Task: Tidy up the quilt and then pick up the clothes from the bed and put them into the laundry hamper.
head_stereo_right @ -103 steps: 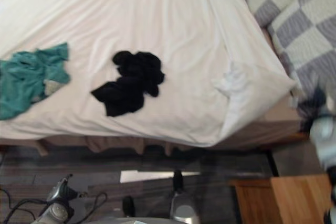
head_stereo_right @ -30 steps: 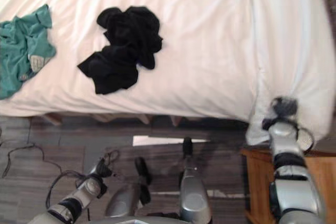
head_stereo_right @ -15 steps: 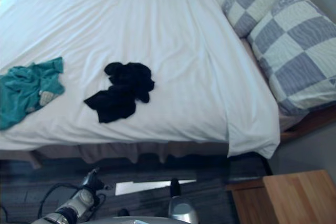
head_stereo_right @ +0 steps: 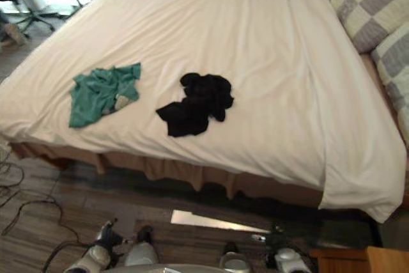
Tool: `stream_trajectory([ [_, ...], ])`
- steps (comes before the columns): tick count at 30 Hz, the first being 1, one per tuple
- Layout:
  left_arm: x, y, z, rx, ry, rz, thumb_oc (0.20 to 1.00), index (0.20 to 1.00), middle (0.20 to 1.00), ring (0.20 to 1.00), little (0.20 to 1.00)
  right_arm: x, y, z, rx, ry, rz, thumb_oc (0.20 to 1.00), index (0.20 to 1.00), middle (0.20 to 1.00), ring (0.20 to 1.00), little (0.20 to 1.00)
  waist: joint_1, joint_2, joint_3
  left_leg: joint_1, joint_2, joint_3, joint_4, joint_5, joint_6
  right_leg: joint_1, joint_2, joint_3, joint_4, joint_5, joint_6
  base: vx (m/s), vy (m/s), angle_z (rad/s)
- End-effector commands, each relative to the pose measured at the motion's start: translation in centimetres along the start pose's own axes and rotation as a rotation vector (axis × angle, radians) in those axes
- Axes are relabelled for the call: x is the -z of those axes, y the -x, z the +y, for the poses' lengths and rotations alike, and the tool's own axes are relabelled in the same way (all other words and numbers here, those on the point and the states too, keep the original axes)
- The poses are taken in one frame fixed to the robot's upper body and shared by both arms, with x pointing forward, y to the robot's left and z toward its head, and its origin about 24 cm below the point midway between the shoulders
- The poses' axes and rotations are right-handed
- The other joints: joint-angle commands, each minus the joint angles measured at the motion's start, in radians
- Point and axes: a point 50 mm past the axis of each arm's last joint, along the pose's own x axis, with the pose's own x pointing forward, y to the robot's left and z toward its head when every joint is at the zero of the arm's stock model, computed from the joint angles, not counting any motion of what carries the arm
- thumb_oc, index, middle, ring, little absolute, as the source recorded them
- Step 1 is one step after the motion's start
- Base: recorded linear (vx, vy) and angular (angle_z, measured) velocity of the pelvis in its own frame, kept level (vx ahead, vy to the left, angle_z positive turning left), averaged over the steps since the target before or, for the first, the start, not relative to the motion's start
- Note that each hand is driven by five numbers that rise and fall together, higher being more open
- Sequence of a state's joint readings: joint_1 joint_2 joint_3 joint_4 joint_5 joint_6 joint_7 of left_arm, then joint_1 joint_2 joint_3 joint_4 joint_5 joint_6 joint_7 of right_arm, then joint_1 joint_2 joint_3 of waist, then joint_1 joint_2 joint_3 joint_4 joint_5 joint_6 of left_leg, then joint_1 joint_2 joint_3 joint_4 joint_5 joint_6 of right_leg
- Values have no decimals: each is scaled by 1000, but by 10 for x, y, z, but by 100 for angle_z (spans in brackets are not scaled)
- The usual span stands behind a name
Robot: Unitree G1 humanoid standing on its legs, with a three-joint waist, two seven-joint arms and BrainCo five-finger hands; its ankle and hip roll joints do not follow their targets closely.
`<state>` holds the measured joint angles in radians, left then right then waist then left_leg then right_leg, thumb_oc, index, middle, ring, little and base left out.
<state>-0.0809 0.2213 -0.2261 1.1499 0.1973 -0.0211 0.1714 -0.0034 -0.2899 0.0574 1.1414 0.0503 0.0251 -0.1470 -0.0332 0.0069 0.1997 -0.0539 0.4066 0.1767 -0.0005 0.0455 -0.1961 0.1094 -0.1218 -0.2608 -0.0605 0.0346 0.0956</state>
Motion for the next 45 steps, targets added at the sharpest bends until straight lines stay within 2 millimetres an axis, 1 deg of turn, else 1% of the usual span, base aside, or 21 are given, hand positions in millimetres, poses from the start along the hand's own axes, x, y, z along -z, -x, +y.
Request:
stream_trajectory([
  [1, -16, -6, 15, -32, -41, -49, 1000, 1000, 1000, 1000, 1000, -8, 0, 10, -40, -72, -24, 1000, 1000, 1000, 1000, 1000, -18, -10, -13, 67, 11, 31, -44, 86, -21, 13, -209, 16, 59, -105, 154, 179, 624, 13],
  [3, -11, -6, 14, -9, -138, -30, 1000, 1000, 1000, 1000, 1000, 3, 1, 11, -41, -91, 12, 1000, 1000, 1000, 1000, 1000, -26, -23, -22, 29, -17, 26, 0, 41, -28, 7, -255, 32, 71, -58, 166, 144, 554, 16],
  [5, -13, -8, 27, -48, -143, -19, 1000, 1000, 1000, 1000, 1000, -1, 1, 17, -46, -78, 13, 1000, 1000, 1000, 1000, 1000, -29, -61, 1, 22, -72, 40, 43, -21, 2, -52, -325, 63, 122, 69, 166, 39, 426, -12],
  [7, -10, -9, 43, -81, -165, -15, 1000, 1000, 1000, 1000, 1000, -8, 3, 32, -95, -57, -16, 1000, 1000, 1000, 1000, 1000, -29, -70, 29, 45, -90, 89, 51, -51, 34, -126, -331, 46, 218, 64, 124, -36, 410, -19],
  [9, -4, -8, 51, -97, -148, 3, 1000, 1000, 1000, 1000, 1000, -23, 5, 45, -149, -25, -78, 1000, 1000, 1000, 1000, 1000, -42, -67, 42, 72, -115, 127, 30, -53, 64, -192, -248, 53, 345, -11, 87, -21, 417, -38],
  [11, 3, -7, 57, -104, -150, 30, 1000, 1000, 1000, 1000, 1000, -33, 6, 51, -178, 4, -127, 1000, 1000, 1000, 1000, 1000, -59, -64, 57, 85, -152, 138, 7, -41, 85, -220, -107, 66, 412, -99, 63, -12, 347, -37],
  [13, 5, -7, 60, -106, -159, 39, 1000, 1000, 1000, 1000, 1000, -42, 9, 59, -206, 20, -171, 1000, 1000, 1000, 1000, 1000, -81, -73, 67, 101, -200, 146, -7, -48, 101, -247, 28, 95, 428, -145, 57, 21, 257, -5],
  [14, 5, -7, 60, -110, -165, 37, 1000, 1000, 1000, 1000, 1000, -43, 9, 60, -210, 44, -182, 1000, 1000, 1000, 1000, 1000, -81, -82, 66, 107, -229, 148, -3, -67, 102, -209, 59, 94, 375, -176, 41, 48, 192, -7],
  [16, -3, -8, 54, -100, -174, 8, 1000, 1000, 1000, 1000, 1000, -48, 9, 59, -209, 47, -192, 1000, 1000, 1000, 1000, 1000, -74, -89, 68, 88, -267, 145, 67, -109, 108, -152, 33, 75, 270, -189, -2, 57, 125, 14],
  [17, -4, -7, 50, -93, -162, -3, 1000, 1000, 1000, 1000, 1000, -51, 9, 59, -208, 58, -203, 1000, 1000, 1000, 1000, 1000, -86, -84, 69, 63, -268, 151, 136, -134, 103, -142, 53, 131, 231, -186, -8, 53, 64, 41],
  [20, -28, -9, 39, -76, -129, -86, 1000, 1000, 1000, 1000, 1000, -59, 5, 52, -175, 101, -210, 1000, 1000, 1000, 1000, 1000, -46, -90, 109, -96, -275, 70, 453, -107, 62, -102, 37, 173, 165, -173, -46, -44, 71, -5],
  [21, -34, -9, 37, -72, -125, -104, 1000, 1000, 1000, 1000, 1000, -59, 4, 48, -160, 109, -201, 1000, 1000, 1000, 1000, 1000, -45, -89, 109, -122, -282, 26, 473, -103, 51, -100, 30, 166, 149, -167, -40, -29, 150, -44],
  [24, -44, -10, 32, -60, -134, -140, 1000, 1000, 1000, 1000, 1000, -63, 3, 43, -139, 119, -205, 1000, 1000, 1000, 1000, 1000, -55, -76, 93, -95, -228, 28, 367, -125, 52, -92, -3, 153, 117, -161, -6, 78, 227, -7],
  [28, -65, -8, 13, -11, -170, -219, 1000, 1000, 1000, 1000, 1000, -58, 1, 35, -119, 115, -185, 1000, 1000, 1000, 1000, 1000, -60, -25, 34, 15, -152, 52, 34, -23, 40, -45, -70, 131, 74, -159, 51, 246, 456, -7],
  [30, -68, -8, 12, 1, -177, -223, 1000, 1000, 1000, 1000, 1000, -55, 2, 38, -121, 134, -182, 1000, 1000, 1000, 1000, 1000, -66, -32, 24, 19, -174, 44, 41, -36, 46, -44, -98, 125, 96, -143, 72, 222, 483, 2],
  [32, -68, -9, 23, -24, -186, -223, 1000, 1000, 1000, 1000, 1000, -66, 6, 54, -165, 184, -234, 1000, 1000, 1000, 1000, 1000, -56, -59, 39, 54, -219, 75, 37, -77, 88, -112, -135, 132, 217, -95, 96, 123, 395, -3],
  [35, -57, -10, 30, -44, -157, -173, 1000, 1000, 1000, 1000, 1000, -71, 8, 61, -186, 223, -258, 1000, 1000, 1000, 1000, 1000, -52, -62, 43, 92, -232, 85, 5, -80, 107, -171, -94, 153, 285, -90, 89, 76, 177, -17],
  [36, -41, -11, 33, -63, -108, -103, 1000, 1000, 1000, 1000, 1000, -61, 7, 58, -175, 210, -218, 1000, 1000, 1000, 1000, 1000, -58, -63, 44, 107, -253, 75, -10, -82, 113, -170, -33, 195, 221, -110, 74, 81, 88, 3],
  [40, -25, -11, 32, -115, 31, -12, 1000, 1000, 1000, 1000, 1000, -29, 0, 33, -65, -3, -59, 1000, 1000, 1000, 1000, 1000, -41, -53, 25, 119, -272, 60, -34, -78, 116, -108, -51, 164, 106, -90, 89, 59, 5, 64],
  [42, 10, -6, 39, -180, 250, 130, 1000, 1000, 1000, 1000, 1000, 20, 3, 9, 49, -151, 110, 1000, 1000, 1000, 1000, 1000, -44, -39, 8, 131, -274, 62, -42, -76, 110, -86, -67, 147, 77, -67, 94, 96, -12, 89],
  [45, 59, 7, 51, -270, 433, 281, 1000, 1000, 1000, 1000, 1000, 69, 13, -22, 188, -265, 260, 1000, 1000, 1000, 1000, 1000, -48, -31, -15, 153, -275, 59, -59, -70, 105, -53, -69, 137, 38, -60, 95, 103, -7, -3],
])
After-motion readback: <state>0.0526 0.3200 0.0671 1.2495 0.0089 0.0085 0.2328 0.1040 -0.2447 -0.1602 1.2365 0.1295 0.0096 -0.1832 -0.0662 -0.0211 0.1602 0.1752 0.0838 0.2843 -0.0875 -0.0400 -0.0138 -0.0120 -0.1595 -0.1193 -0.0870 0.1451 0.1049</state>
